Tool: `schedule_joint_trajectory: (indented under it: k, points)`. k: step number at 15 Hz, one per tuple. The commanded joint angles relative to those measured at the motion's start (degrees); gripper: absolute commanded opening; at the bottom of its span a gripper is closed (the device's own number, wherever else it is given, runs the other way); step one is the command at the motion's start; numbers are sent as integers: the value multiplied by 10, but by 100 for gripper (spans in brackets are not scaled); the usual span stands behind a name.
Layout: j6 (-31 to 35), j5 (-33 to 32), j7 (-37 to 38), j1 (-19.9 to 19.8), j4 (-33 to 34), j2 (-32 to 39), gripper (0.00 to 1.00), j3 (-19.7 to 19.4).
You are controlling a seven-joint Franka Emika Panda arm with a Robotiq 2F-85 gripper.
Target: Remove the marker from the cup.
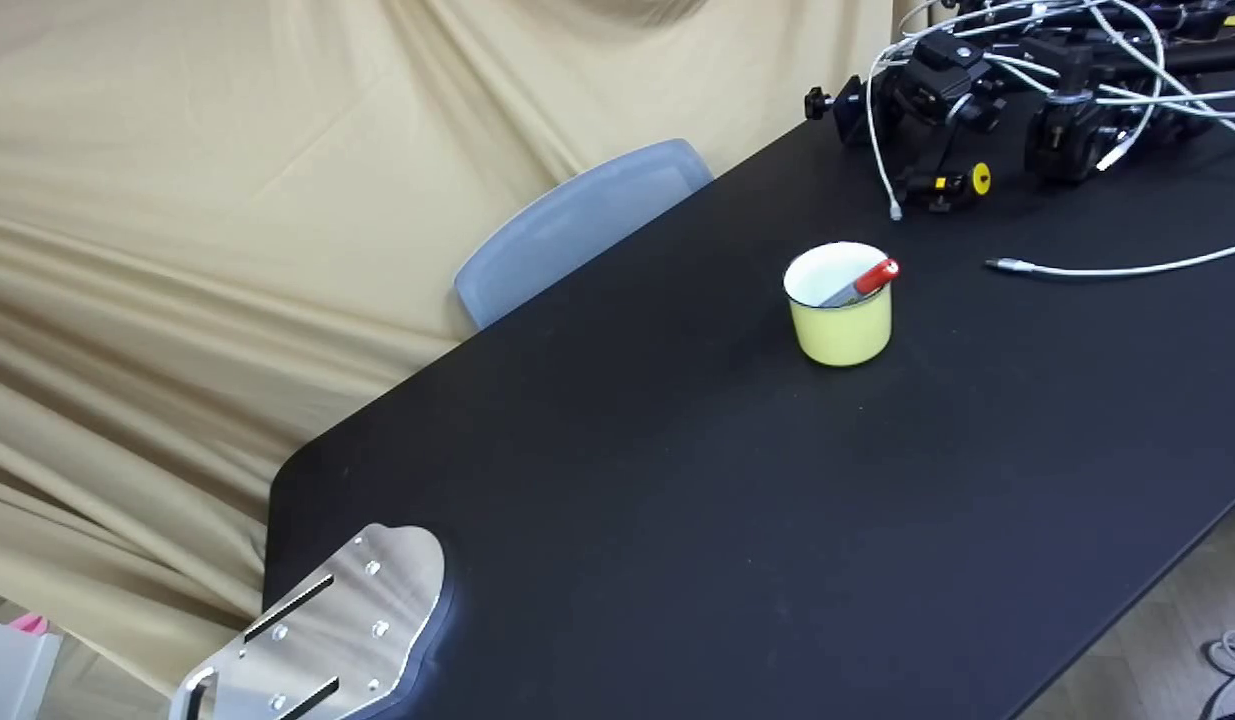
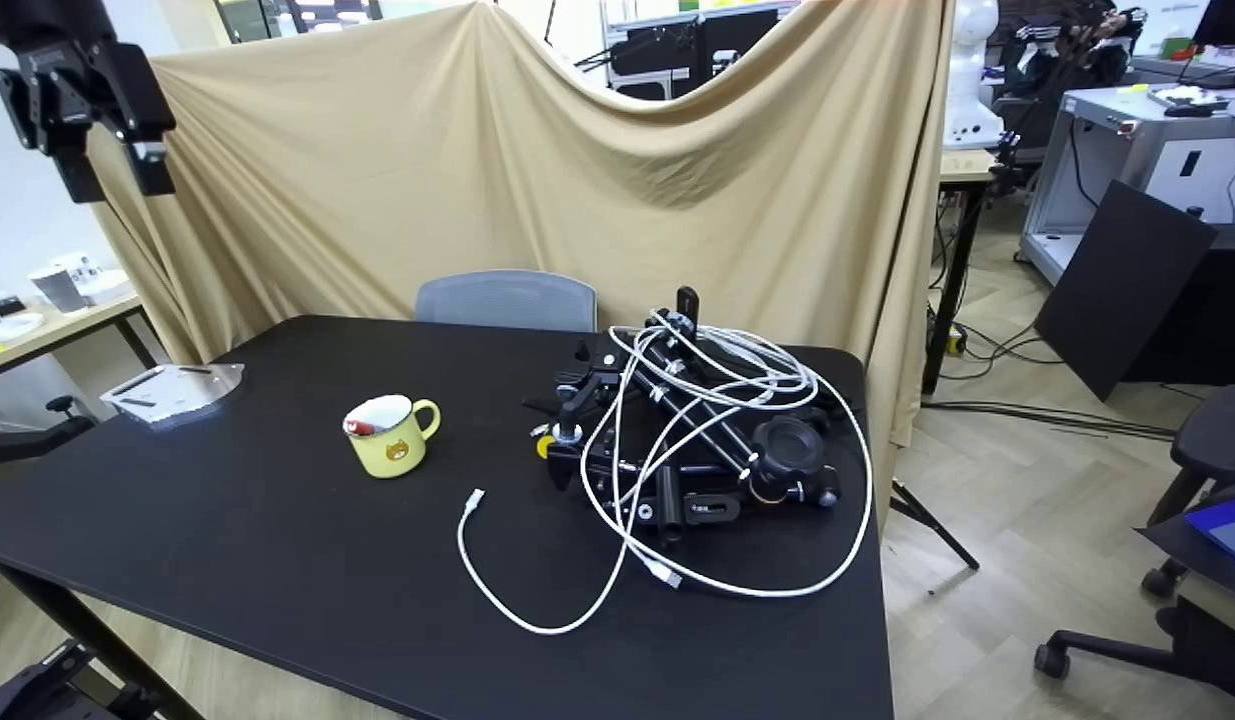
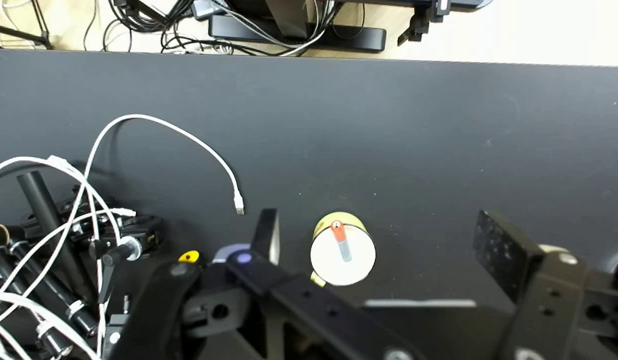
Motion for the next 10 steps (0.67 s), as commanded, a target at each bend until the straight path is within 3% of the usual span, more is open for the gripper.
schedule_joint_trajectory:
  k: [1, 4, 10]
  points:
    - [82, -29, 34, -3, -21, 2, 100, 5]
    - [204, -45, 48, -3, -63, 13, 100, 8]
    - [370, -52, 57, -3, -129, 76, 100, 11]
